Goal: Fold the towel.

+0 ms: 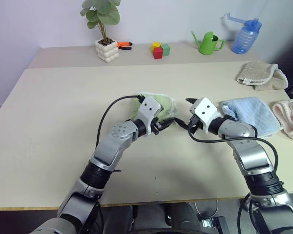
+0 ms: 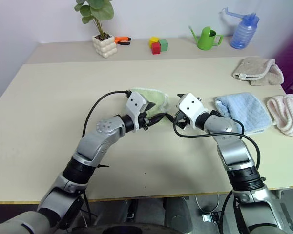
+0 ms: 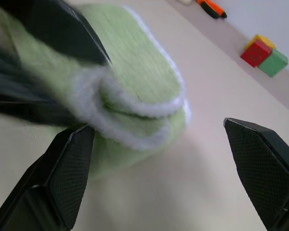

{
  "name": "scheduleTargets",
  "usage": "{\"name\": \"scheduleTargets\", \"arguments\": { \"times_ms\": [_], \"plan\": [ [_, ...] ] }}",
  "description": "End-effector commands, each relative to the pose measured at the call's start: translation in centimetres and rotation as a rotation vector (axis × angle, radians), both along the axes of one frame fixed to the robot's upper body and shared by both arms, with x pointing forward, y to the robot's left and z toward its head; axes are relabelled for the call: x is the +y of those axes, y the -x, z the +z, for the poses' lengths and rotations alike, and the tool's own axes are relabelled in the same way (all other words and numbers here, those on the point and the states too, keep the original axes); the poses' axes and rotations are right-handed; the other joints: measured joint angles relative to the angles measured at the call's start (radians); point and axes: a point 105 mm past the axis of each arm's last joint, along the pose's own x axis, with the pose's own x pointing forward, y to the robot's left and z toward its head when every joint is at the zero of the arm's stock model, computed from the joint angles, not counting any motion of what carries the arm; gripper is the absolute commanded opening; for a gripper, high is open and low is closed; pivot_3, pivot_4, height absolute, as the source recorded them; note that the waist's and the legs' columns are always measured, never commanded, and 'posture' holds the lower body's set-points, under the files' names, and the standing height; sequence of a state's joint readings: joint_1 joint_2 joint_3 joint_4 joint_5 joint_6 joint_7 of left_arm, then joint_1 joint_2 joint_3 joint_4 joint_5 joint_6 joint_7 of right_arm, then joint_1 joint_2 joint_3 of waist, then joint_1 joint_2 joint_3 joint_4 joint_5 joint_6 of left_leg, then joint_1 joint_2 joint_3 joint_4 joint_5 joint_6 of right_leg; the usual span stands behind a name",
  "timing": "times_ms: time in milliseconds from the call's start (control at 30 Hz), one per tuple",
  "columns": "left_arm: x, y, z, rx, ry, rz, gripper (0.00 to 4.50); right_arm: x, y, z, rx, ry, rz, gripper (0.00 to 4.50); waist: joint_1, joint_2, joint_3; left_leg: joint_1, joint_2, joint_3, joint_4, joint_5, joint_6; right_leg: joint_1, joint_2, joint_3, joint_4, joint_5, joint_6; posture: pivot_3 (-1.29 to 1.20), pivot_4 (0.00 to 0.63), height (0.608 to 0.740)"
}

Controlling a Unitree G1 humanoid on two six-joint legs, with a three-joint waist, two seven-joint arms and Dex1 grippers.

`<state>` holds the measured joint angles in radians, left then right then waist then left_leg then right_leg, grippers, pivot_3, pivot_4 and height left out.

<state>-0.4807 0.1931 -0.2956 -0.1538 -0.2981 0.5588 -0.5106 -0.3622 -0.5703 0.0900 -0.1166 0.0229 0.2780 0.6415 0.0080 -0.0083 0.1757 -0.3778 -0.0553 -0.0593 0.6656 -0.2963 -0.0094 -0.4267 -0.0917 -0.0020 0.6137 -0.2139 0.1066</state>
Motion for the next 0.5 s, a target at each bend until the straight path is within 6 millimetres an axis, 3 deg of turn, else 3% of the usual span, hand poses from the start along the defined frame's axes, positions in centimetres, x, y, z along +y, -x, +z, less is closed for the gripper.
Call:
{"name": "scheduleTargets", "arguments": {
  "times_ms": [33, 100, 233, 267, 367, 500],
  "plan": [
    [1.9, 1.0, 2.6, -0.034, 0.101, -0.019, 3.04, -1.1, -0.1, 1.6, -0.047, 0.004, -0.037, 3.56, 0.0, 0.0, 0.0, 0.0, 0.0, 0.0, 0.0, 0.0, 0.0, 0.0, 0.0, 0.0, 0.0, 0.0, 0.0, 0.0, 0.15, 0.731],
    [3.8, 0.2, 3.2, -0.057, 0.122, 0.07, 2.33, -1.6, -0.3, 1.8, -0.049, 0.012, -0.051, 2.67, 0.002, 0.0, 0.0, 0.0, 0.0, 0.0, 0.0, 0.0, 0.0, 0.0, 0.0, 0.0, 0.0, 0.0, 0.0, 0.0, 0.15, 0.731],
    [7.6, -3.0, 3.5, -0.11, 0.068, 0.329, 0.32, -1.3, -0.9, 3.3, -0.096, -0.029, -0.062, 0.64, 0.004, 0.0, 0.0, 0.0, 0.0, 0.0, 0.0, 0.0, 0.0, 0.0, 0.0, 0.0, 0.0, 0.0, 0.0, 0.0, 0.15, 0.731],
    [8.1, -3.6, 3.4, -0.107, 0.06, 0.377, 0.0, -1.2, -1.0, 3.6, -0.105, -0.04, -0.062, 0.15, 0.004, 0.0, 0.0, 0.0, 0.0, 0.0, 0.0, 0.0, 0.0, 0.0, 0.0, 0.0, 0.0, 0.0, 0.0, 0.0, 0.15, 0.731],
    [9.3, -5.3, 3.4, -0.108, 0.059, 0.497, 0.0, 0.6, -1.5, 4.5, -0.106, -0.143, -0.039, 0.06, 0.004, 0.0, 0.0, 0.0, -0.001, 0.0, 0.0, 0.0, 0.0, 0.0, 0.0, 0.0, 0.0, 0.0, 0.0, 0.0, 0.15, 0.731],
    [7.8, -5.6, 2.4, -0.088, 0.022, 0.452, 0.0, 3.4, -2.2, 4.0, -0.028, -0.26, -0.005, 0.06, 0.003, 0.0, 0.0, 0.0, 0.0, 0.0, 0.0, 0.003, -0.005, 0.0, 0.0, 0.0, 0.0, 0.0, 0.0, 0.0, 0.15, 0.731]
  ]
}}
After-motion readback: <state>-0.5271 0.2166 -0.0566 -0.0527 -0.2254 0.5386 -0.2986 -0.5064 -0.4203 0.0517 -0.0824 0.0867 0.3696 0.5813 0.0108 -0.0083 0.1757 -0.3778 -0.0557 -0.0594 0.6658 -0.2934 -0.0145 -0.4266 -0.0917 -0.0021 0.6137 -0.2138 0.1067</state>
